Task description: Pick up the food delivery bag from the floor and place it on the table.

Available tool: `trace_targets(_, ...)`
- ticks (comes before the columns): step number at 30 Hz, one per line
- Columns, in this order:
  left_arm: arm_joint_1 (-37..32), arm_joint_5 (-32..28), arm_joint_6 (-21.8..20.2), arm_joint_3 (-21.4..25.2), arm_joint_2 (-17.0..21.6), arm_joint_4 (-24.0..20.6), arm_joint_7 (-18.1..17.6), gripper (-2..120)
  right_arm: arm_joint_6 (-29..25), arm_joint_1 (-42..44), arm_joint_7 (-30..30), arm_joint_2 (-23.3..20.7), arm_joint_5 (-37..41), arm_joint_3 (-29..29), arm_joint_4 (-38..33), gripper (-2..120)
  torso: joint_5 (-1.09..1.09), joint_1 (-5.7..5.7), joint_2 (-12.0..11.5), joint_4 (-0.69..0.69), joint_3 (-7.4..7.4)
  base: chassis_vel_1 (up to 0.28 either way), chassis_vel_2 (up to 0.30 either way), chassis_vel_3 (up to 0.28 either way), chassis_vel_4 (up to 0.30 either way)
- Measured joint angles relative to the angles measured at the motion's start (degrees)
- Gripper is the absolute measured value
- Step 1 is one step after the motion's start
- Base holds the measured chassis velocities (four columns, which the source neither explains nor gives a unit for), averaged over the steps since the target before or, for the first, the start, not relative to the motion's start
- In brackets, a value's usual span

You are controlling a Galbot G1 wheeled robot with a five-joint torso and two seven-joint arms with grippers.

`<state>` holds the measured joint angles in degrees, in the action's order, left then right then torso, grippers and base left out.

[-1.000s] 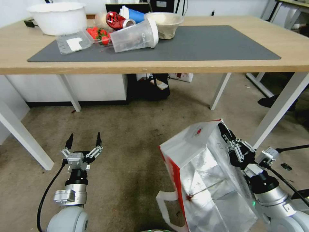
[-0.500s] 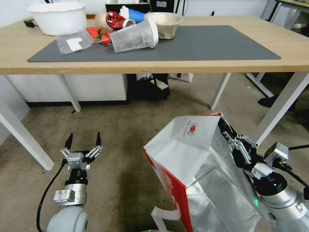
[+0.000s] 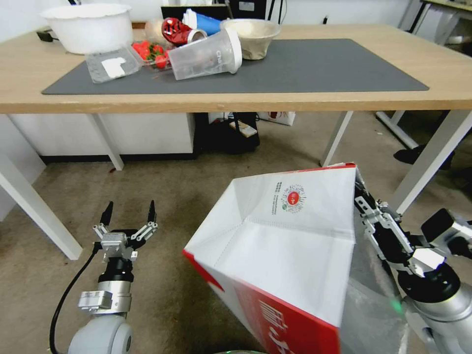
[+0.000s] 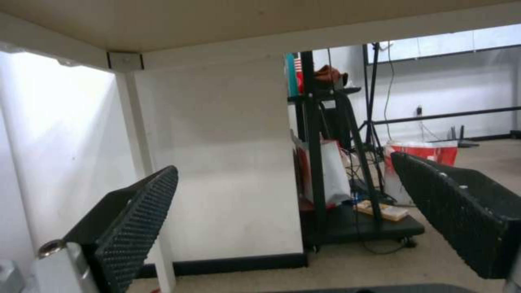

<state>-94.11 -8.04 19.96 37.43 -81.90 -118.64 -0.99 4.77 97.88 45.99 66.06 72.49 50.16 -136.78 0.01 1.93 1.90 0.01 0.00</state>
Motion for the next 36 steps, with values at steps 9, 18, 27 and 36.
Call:
trace_targets(9,-0.07,0.1,0.78,0.33,-0.07,-0.14,-1.19,99,1.45,0.09,0.3,-1.2,3.12,2.18,0.02,0,-0.01,0.0,0.0,0.0,0.0,0.0,0.0,0.0,0.0)
trace_targets(18,-0.6,0.12,0.72,0.13,-0.34,-0.33,-0.77,99,1.8,0.24,1.85,-1.14,2.33,2.27,0.06,0,0.0,0.0,0.0,0.0,0.0,0.0,0.0,0.0,0.0)
trace_targets(27,-0.73,0.1,1.4,0.35,-0.37,0.07,0.07,100,2.15,0.1,2.97,-1.09,1.51,2.37,0.29,0,-0.01,0.06,1.31,0.0,1.22,0.0,0.0,0.0,0.0)
trace_targets(36,-1.04,0.41,0.9,0.37,-0.45,0.03,-0.01,100,2.27,0.12,4.31,-0.51,-0.04,2.09,0.37,0,-0.01,0.17,3.47,-0.01,3.25,0.0,0.0,0.0,0.0)
